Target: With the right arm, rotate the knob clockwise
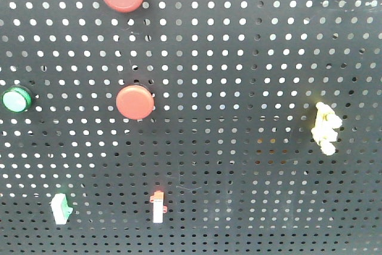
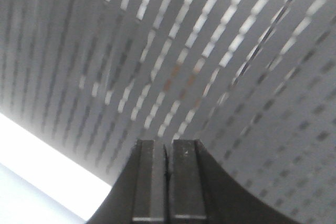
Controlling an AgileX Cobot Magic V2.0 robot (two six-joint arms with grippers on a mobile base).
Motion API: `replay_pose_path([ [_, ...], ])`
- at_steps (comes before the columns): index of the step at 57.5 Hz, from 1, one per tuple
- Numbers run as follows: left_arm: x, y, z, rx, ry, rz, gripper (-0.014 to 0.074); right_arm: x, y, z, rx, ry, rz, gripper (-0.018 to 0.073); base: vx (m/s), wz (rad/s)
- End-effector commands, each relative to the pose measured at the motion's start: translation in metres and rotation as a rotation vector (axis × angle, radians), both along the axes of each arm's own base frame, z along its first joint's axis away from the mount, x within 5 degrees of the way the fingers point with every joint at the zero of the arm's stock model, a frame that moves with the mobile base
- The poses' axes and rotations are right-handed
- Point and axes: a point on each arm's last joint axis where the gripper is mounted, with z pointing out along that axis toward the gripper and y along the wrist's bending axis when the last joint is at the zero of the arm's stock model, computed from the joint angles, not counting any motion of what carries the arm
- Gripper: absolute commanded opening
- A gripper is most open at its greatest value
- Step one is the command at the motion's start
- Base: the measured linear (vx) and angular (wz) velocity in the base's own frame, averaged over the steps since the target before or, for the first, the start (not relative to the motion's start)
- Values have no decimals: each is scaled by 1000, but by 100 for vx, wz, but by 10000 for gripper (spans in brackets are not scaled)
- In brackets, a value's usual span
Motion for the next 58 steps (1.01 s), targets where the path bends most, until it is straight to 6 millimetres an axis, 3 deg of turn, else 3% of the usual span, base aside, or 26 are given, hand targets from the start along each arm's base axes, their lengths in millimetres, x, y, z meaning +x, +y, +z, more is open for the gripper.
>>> replay_pose_path([
  [1, -1, -1, -3, -14, -59, -13, -6, 1, 4, 8, 47, -51, 36, -7, 0, 0],
  [9, -1, -1, -3, -14, -59, -13, -6, 0, 9, -7, 214, 58, 41, -7, 0, 0],
  [16, -1, -1, -3, -14, -59, -13, -6, -6, 18, -35, 331, 115, 124, -7, 0, 0],
  [25, -1, -1, -3, -14, -59, -13, -6, -16, 21, -73, 445, 23, 231, -7, 0, 0],
  [38, -1, -1, -3, -14, -59, -13, -6, -21, -4, -102, 531, -148, -32, -7, 0, 0],
  [46, -1, -1, -3, -14, -59, -13, -6, -29, -13, -106, 484, -204, -124, -7, 0, 0],
  [58, -1, -1, -3, -14, -59, -13, -6, -28, -13, -106, 462, -206, -124, -7, 0, 0],
])
